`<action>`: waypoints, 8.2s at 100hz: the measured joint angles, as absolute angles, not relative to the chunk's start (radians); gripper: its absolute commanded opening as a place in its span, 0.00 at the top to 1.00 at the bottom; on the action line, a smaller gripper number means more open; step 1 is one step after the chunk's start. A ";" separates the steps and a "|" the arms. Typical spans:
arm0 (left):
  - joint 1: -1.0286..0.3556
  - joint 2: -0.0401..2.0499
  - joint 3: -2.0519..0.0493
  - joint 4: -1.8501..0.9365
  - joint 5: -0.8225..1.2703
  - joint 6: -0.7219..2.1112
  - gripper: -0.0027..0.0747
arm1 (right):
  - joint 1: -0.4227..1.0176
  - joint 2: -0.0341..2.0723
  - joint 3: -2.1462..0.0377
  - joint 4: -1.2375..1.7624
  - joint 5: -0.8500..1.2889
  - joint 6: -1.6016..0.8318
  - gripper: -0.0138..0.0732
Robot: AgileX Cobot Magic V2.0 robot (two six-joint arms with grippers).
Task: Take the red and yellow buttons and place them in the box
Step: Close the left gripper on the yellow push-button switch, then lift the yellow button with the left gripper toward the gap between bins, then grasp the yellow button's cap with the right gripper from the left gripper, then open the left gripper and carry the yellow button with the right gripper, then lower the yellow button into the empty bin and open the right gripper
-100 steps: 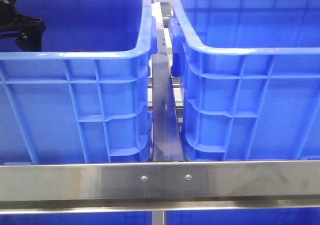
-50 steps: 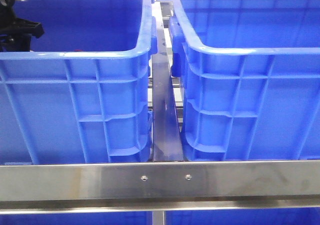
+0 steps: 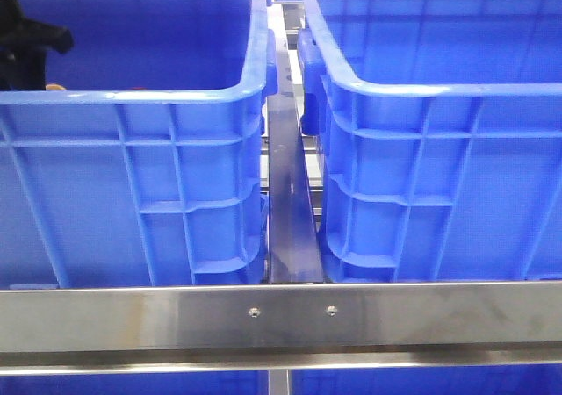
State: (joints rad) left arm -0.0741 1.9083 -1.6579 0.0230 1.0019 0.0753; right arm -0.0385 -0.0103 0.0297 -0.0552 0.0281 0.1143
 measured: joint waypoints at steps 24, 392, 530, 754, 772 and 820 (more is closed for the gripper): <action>-0.074 1.793 -1.656 -0.070 1.001 0.140 0.67 | -0.038 -0.010 0.030 -0.055 0.028 0.114 0.92; -0.429 1.577 -1.485 -0.717 1.236 0.701 0.67 | 0.105 1.381 -0.815 1.702 0.959 -0.772 0.16; -0.429 1.577 -1.485 -0.688 1.239 0.655 0.26 | 0.213 1.492 -0.897 1.713 0.967 -0.783 0.57; -0.429 1.575 -1.513 -0.683 1.239 0.653 0.26 | 0.014 1.898 -1.283 1.630 0.235 -1.604 0.57; -0.429 1.575 -1.513 -0.683 1.239 0.653 0.26 | 0.014 1.913 -1.287 1.631 0.220 -1.607 0.57; -0.429 1.575 -1.513 -0.683 1.239 0.653 0.26 | 0.014 1.929 -1.293 1.642 0.220 -1.607 0.16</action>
